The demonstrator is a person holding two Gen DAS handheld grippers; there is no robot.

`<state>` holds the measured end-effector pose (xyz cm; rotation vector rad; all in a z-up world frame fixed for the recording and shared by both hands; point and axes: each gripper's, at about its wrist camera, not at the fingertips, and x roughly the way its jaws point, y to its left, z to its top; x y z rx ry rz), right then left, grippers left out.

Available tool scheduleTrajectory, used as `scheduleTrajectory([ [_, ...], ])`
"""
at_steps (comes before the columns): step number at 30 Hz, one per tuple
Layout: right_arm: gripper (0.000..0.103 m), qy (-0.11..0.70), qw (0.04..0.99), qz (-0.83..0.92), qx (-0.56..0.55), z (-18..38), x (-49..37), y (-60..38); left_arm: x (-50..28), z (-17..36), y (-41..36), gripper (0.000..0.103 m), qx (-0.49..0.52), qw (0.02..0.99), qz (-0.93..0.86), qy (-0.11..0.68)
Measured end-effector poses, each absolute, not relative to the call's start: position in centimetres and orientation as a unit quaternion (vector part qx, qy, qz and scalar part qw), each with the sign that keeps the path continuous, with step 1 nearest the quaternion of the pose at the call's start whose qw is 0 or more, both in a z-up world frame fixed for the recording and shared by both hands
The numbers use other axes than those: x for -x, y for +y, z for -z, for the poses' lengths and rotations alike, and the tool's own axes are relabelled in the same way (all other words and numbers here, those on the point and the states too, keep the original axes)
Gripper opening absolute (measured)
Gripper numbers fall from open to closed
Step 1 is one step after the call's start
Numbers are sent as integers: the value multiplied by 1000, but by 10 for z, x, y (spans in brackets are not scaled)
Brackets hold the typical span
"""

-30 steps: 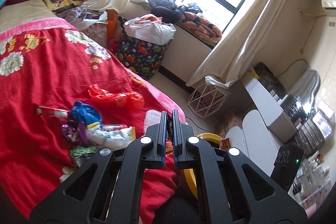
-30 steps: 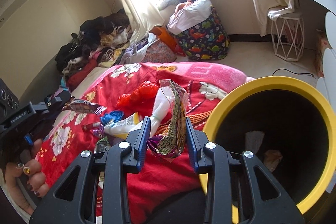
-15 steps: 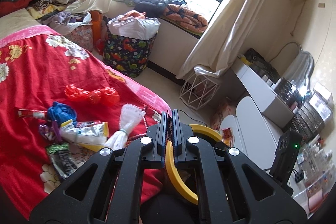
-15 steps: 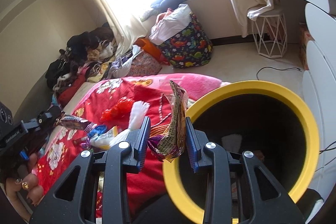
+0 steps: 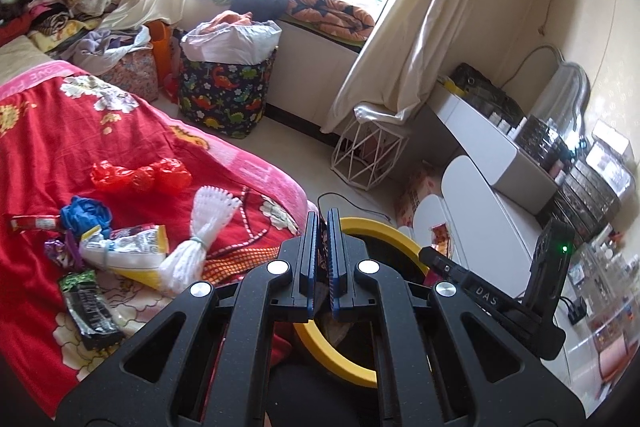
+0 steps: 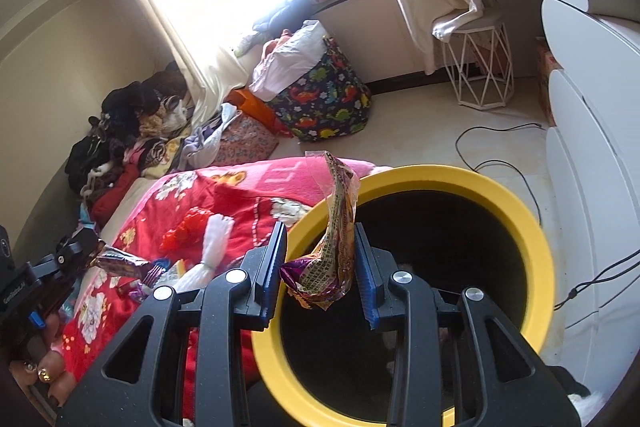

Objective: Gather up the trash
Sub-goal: 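Carry the wrapper over the yellow bin and open the right tool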

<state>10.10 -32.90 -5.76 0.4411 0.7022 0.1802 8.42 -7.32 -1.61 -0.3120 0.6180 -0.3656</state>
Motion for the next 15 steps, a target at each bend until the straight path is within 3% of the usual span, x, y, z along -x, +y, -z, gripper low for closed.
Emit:
scheduleTrajectory([
  [15, 33, 375, 897, -68, -221, 79, -106, -357, -95, 35, -116, 2, 115, 914, 203, 333],
])
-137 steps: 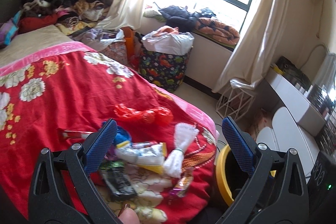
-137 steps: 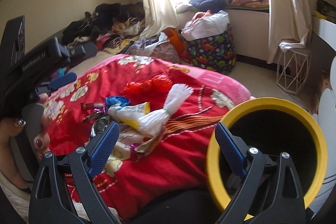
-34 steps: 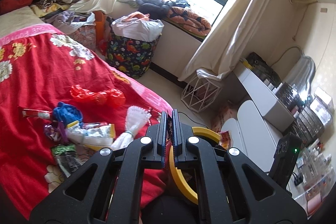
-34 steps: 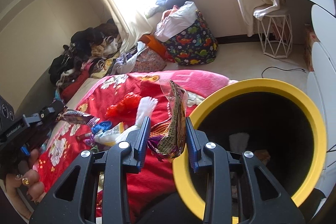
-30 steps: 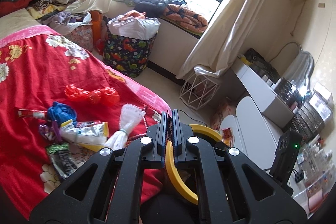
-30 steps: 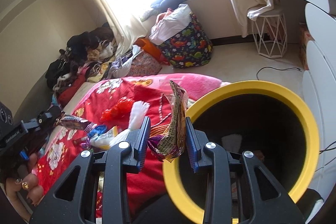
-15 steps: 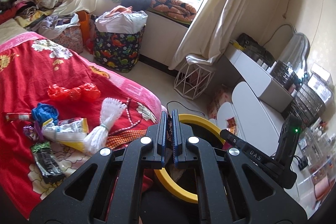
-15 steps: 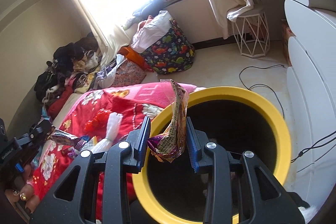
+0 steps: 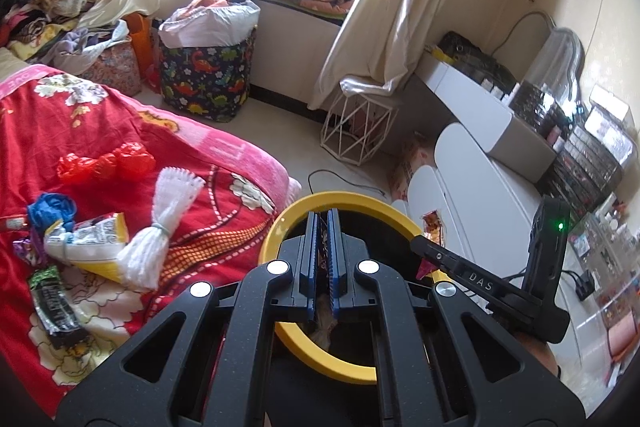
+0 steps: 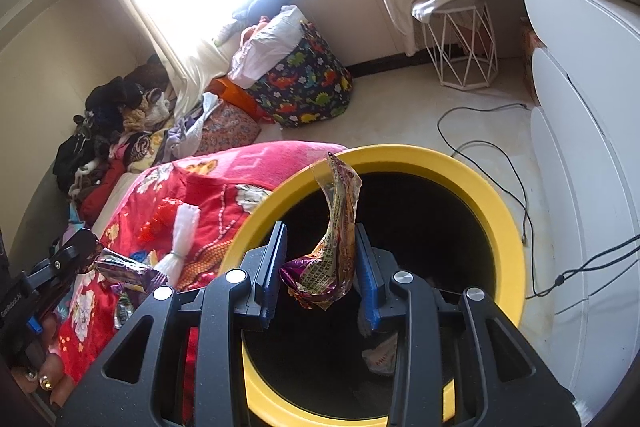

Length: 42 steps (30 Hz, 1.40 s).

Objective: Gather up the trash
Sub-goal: 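Carry the wrapper over the yellow bin and open the right tool, then return the right tool to the bed and grasp the white mesh bundle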

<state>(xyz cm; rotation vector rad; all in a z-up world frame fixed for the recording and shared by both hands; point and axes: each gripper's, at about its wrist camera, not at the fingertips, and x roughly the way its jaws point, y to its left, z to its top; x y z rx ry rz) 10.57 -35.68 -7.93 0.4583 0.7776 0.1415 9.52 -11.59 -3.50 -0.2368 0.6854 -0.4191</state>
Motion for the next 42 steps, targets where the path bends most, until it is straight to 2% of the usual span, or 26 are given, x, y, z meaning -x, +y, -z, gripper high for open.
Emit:
scheduleTrajectory([
  [12, 35, 397, 887, -63, -226, 93, -106, -369, -113, 60, -147, 2, 93, 902, 220, 360],
  [14, 41, 398, 887, -61, -225, 94, -106, -369, -117, 63, -148, 2, 95, 900, 219, 365],
  [15, 43, 400, 886, -60, -226, 95, -106, -369, -119, 64, -148, 5, 98, 899, 218, 367],
  [16, 47, 403, 884, -61, -228, 96, -106, -369, -121, 65, -147, 11, 102, 897, 219, 370],
  [18, 53, 407, 882, -58, -230, 97, -106, -370, -126, 67, -142, 58, 119, 892, 218, 377],
  [20, 60, 406, 883, -54, -229, 97, -105, -371, -125, 65, -138, 67, 126, 894, 210, 374],
  [23, 64, 402, 885, -55, -227, 96, -104, -368, -120, 60, -133, 90, 122, 903, 198, 361],
  [29, 68, 389, 894, -59, -215, 87, -102, -360, -110, 50, -121, 92, 121, 913, 183, 343],
  [32, 76, 378, 899, -60, -211, 80, -100, -357, -105, 45, -116, 92, 119, 919, 175, 333],
  [42, 76, 350, 913, -92, -189, 56, -97, -324, -98, 29, -85, 92, 109, 938, 139, 299],
])
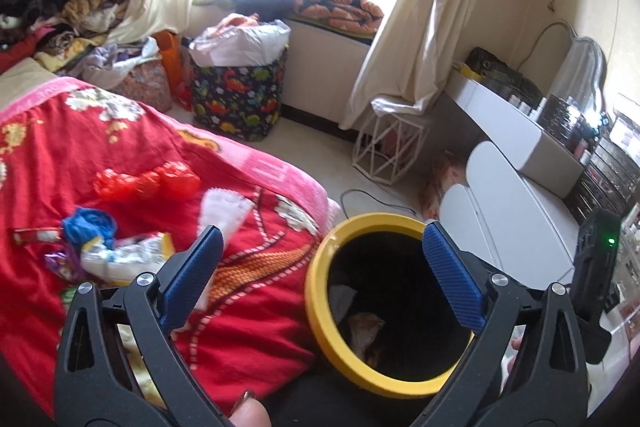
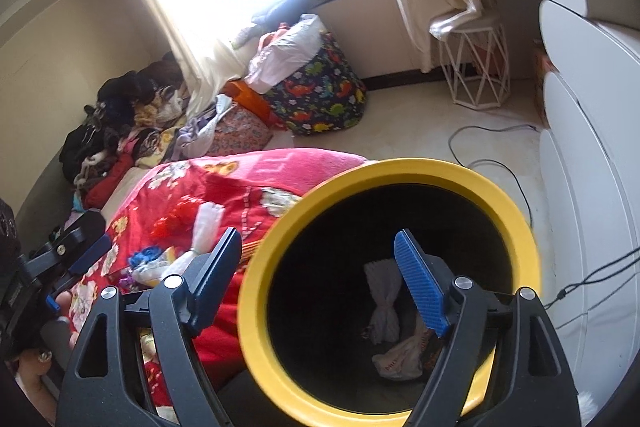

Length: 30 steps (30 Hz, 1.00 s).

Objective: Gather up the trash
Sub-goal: 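Return the right tool to the bed and grasp the white mesh bundle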

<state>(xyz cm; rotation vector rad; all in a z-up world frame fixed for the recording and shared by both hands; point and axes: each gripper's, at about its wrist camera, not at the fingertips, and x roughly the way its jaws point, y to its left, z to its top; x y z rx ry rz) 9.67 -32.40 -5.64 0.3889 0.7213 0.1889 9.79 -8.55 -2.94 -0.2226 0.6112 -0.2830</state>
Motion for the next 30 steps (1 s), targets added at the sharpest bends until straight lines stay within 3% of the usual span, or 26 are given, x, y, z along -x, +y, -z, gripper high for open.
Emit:
scheduleTrajectory([
  [30, 77, 361, 907, -201, -74, 46, -136, -156, -91, 38, 70, 92, 187, 939, -18, 289],
])
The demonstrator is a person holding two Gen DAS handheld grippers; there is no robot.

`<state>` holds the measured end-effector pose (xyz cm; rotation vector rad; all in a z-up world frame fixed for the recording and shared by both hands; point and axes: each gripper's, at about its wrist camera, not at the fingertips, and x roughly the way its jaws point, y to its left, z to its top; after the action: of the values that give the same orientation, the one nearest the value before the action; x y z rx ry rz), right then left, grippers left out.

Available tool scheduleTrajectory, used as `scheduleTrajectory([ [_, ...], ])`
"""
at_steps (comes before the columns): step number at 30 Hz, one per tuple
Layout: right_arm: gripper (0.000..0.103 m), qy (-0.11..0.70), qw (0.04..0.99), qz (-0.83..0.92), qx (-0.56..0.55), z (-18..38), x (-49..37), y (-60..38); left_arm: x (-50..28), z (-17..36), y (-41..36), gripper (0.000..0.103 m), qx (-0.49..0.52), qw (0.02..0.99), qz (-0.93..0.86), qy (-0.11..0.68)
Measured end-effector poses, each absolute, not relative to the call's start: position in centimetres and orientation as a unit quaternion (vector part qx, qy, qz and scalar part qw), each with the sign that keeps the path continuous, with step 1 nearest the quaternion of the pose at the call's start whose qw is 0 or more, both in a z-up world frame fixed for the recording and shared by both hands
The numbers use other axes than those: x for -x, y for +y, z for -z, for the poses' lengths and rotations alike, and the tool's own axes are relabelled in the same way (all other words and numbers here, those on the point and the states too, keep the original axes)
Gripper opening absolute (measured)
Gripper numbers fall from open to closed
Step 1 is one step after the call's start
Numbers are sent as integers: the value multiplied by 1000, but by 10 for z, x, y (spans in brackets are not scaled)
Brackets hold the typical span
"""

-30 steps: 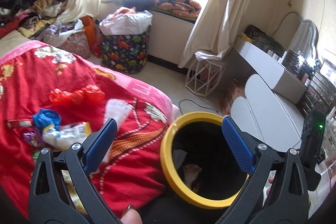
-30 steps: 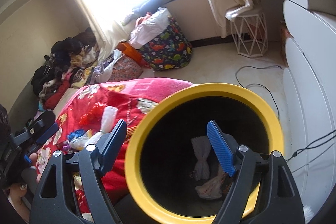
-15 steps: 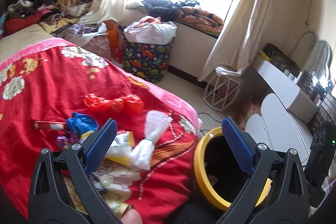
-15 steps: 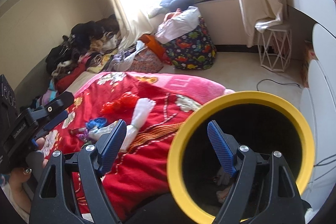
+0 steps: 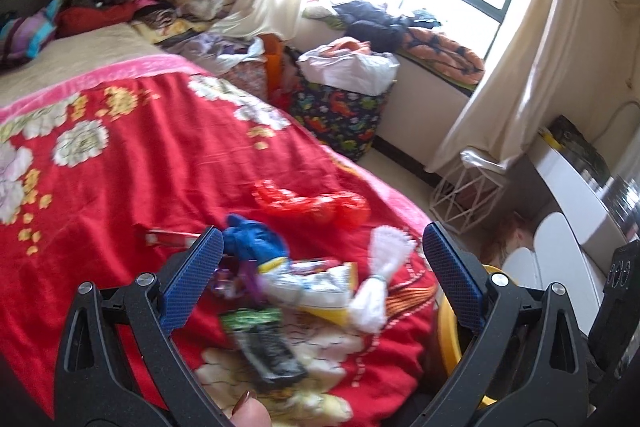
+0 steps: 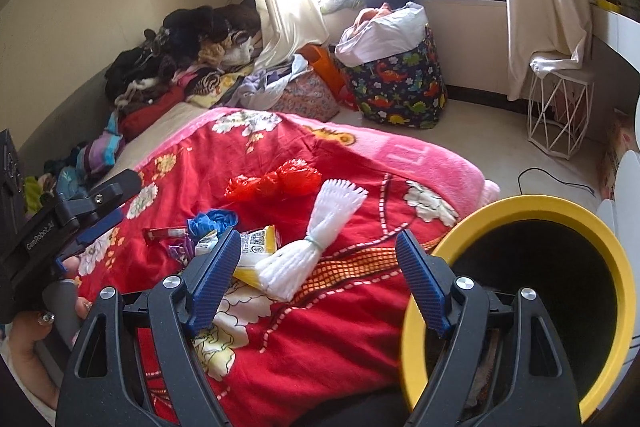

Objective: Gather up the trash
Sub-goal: 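Return the right tool to the bed and grasp the white mesh bundle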

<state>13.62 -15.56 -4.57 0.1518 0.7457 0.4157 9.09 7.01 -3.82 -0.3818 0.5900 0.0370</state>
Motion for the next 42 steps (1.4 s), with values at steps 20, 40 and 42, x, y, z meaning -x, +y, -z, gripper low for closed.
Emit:
scheduleTrajectory([
  [20, 77, 438, 878, -184, -60, 109, -183, -119, -110, 108, 113, 90, 223, 897, -42, 379],
  [40, 24, 486, 841, -222, -83, 137, -197, -103, -124, 139, 122, 49, 313, 863, -13, 396],
  [42, 23, 480, 844, -222, -89, 134, -192, -107, -122, 139, 122, 45, 315, 863, -10, 395],
])
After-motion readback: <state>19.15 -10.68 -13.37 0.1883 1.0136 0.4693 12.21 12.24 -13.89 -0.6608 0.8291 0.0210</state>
